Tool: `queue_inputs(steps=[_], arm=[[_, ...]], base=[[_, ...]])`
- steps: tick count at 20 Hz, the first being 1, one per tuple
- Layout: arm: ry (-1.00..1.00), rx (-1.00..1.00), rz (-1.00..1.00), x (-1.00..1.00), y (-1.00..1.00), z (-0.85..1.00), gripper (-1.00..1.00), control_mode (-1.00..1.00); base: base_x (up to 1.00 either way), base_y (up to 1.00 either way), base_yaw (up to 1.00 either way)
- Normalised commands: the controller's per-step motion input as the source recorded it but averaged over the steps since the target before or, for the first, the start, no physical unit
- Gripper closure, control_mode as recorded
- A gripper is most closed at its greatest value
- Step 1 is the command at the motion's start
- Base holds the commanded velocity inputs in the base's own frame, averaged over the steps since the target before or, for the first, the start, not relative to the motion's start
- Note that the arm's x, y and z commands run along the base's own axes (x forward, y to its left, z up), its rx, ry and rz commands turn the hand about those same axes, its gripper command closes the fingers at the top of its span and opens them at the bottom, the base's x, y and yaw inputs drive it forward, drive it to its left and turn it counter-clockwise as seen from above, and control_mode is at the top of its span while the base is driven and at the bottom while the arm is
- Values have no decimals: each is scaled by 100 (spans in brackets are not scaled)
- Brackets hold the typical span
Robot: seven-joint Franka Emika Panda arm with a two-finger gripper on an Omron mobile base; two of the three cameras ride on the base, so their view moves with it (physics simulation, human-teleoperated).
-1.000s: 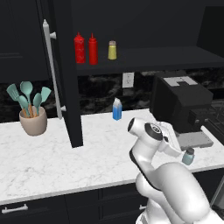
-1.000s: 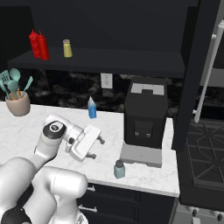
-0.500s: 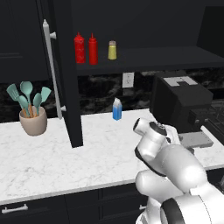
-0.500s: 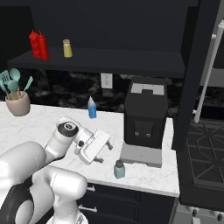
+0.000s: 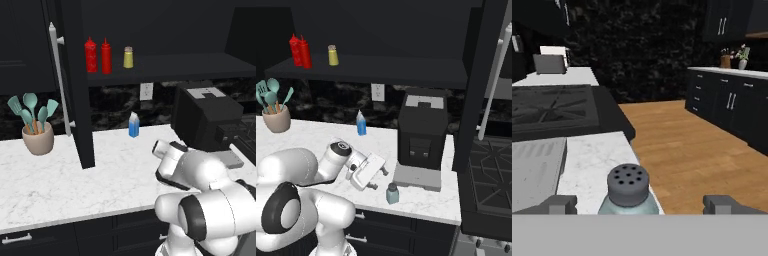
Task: Put the shaker and condiment bottle from the counter next to their counterparts in the cabinet.
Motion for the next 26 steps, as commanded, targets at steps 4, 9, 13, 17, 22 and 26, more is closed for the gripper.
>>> queue_inputs(steps=[4, 9, 13, 17, 22, 26], arm=[[0, 0, 0, 0, -17, -19, -100, -100], [0, 0, 0, -6, -5, -9, -100, -100], [0, 0, 0, -27, -19, -16, -100, -100], [0, 0, 0, -19, -21, -17, -100, -100], [0, 0, 0, -4, -16, -26, -100, -100], [2, 0, 0, -7, -7, -45, 100, -100]], base=[[0, 0, 0], [0, 0, 0], [0, 0, 0], [0, 0, 0], [0, 0, 0], [0, 0, 0]])
